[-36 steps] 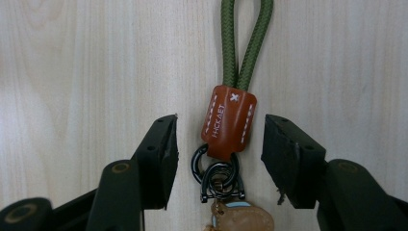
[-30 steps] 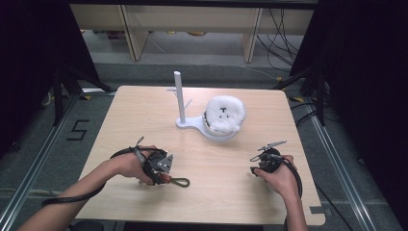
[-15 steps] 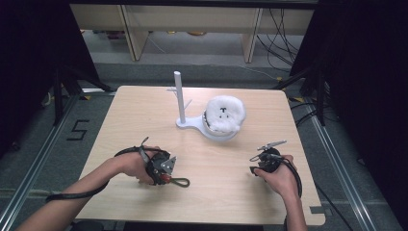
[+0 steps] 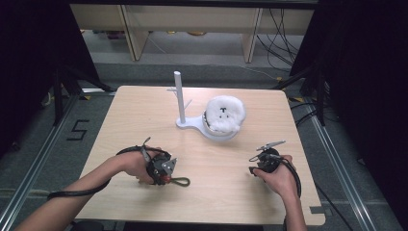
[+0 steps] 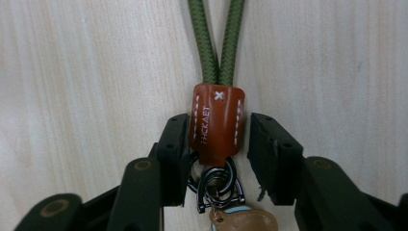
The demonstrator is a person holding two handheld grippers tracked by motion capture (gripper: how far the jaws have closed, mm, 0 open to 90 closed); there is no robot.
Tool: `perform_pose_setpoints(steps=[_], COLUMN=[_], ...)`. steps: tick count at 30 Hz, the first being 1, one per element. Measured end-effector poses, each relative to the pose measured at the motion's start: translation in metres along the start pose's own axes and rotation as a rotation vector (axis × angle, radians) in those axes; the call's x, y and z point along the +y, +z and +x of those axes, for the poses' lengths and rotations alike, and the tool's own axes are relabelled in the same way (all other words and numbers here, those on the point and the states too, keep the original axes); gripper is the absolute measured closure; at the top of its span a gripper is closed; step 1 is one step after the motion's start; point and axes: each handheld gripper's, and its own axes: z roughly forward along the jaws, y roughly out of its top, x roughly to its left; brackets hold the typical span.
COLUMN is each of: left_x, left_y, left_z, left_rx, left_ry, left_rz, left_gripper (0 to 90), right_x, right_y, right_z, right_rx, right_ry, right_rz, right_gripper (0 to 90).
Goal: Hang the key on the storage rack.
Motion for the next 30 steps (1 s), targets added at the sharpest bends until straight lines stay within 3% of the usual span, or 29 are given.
perform_pose_setpoints(steps=[2, 6, 7, 8, 13, 16, 20, 22, 23, 24, 26, 28, 29, 30], left_x=[0.0, 0.0, 0.001, 0.001, 0.002, 0.002, 0.0, -0.001, -0.002, -0.003, -0.006, -0.009, -0.01, -0.011], left_y=[0.0, 0.0, -0.001, 0.0, -0.002, -0.001, -0.002, -0.003, -0.003, -0.003, -0.003, -0.003, -0.003, -0.005], left_z=[0.001, 0.002, 0.004, 0.002, 0.004, 0.001, -0.001, -0.003, -0.004, -0.004, -0.006, -0.006, -0.007, -0.006], left_rx=[-0.016, -0.033, -0.032, -0.036, -0.03, -0.014, 0.01, 0.023, 0.024, 0.031, 0.033, 0.041, 0.045, 0.046], left_ry=[-0.015, -0.041, -0.025, -0.058, -0.043, -0.071, -0.075, -0.083, -0.095, -0.089, -0.116, -0.113, -0.134, -0.113], left_rz=[0.001, 0.009, 0.031, 0.012, 0.05, 0.042, 0.035, 0.026, 0.02, 0.017, -0.012, -0.021, -0.044, -0.026], left_gripper=[61.0, 65.0, 65.4, 65.5, 65.8, 66.7, 67.5, 67.7, 67.8, 67.8, 67.8, 67.8, 67.8, 67.9], right_x=[-0.001, -0.001, -0.001, -0.001, -0.001, 0.0, 0.0, 0.0, -0.001, -0.001, 0.0, 0.0, 0.0, 0.0], right_y=[-0.001, 0.0, 0.0, -0.001, -0.001, -0.001, -0.001, -0.002, -0.001, -0.003, -0.002, -0.002, -0.002, -0.002], right_z=[0.003, 0.002, 0.002, 0.002, 0.003, 0.003, 0.001, 0.003, 0.001, 0.004, 0.0, 0.0, 0.0, 0.001], right_rx=[0.007, 0.009, 0.009, 0.007, 0.008, 0.01, 0.006, 0.008, 0.003, 0.004, -0.001, -0.001, -0.001, 0.001], right_ry=[0.033, 0.027, 0.023, 0.027, 0.028, 0.035, 0.009, 0.037, 0.018, 0.051, 0.016, 0.012, 0.013, 0.021], right_rz=[0.013, 0.011, 0.008, 0.012, 0.012, 0.009, -0.006, 0.0, -0.005, 0.005, -0.008, -0.012, -0.012, -0.012], right_gripper=[57.1, 57.1, 57.0, 57.0, 56.9, 56.8, 56.7, 56.7, 56.7, 56.7, 56.7, 56.8, 56.8, 56.8])
